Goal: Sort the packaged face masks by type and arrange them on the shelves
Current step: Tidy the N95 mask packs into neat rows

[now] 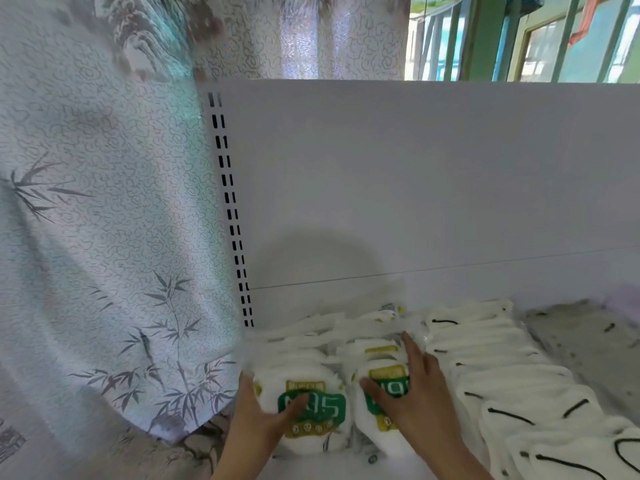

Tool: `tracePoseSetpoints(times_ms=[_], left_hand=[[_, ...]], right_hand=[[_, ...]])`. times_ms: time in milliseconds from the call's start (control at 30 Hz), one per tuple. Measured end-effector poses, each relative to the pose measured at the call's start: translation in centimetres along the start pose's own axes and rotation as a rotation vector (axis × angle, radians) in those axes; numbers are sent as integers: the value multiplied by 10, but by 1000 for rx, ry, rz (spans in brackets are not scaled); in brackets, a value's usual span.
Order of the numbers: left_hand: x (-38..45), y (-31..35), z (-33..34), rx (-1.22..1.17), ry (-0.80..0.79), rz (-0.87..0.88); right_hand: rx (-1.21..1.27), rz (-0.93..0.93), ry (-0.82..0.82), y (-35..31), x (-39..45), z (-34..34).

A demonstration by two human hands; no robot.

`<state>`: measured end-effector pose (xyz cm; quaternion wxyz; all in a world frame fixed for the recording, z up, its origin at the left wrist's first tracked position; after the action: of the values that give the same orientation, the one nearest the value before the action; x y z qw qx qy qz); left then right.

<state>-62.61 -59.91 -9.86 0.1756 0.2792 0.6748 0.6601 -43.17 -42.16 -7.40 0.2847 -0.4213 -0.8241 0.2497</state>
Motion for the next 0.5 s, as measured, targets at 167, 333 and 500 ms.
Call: tracePoseSetpoints(times_ms=[167, 333, 500], left_hand=[[-3, 4, 6, 16, 128, 15], [-14, 7, -2, -65, 90, 95], [-9, 2, 5, -77, 69, 19]], right_hand=[[-101, -10, 113, -4, -3, 6], [44, 72, 89, -9, 1, -24], [219, 127, -4, -18, 3, -9]])
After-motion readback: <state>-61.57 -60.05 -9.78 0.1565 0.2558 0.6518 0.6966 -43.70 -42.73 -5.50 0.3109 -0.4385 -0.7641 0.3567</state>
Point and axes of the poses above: each hand's wrist, its own x-axis towards the middle knuckle, its own z-axis out of the palm, y = z × x, the point moved 4 cm from there along x, towards the middle knuckle, and after that the axes turned 3 degrees about -x, right-handed, at the moved point
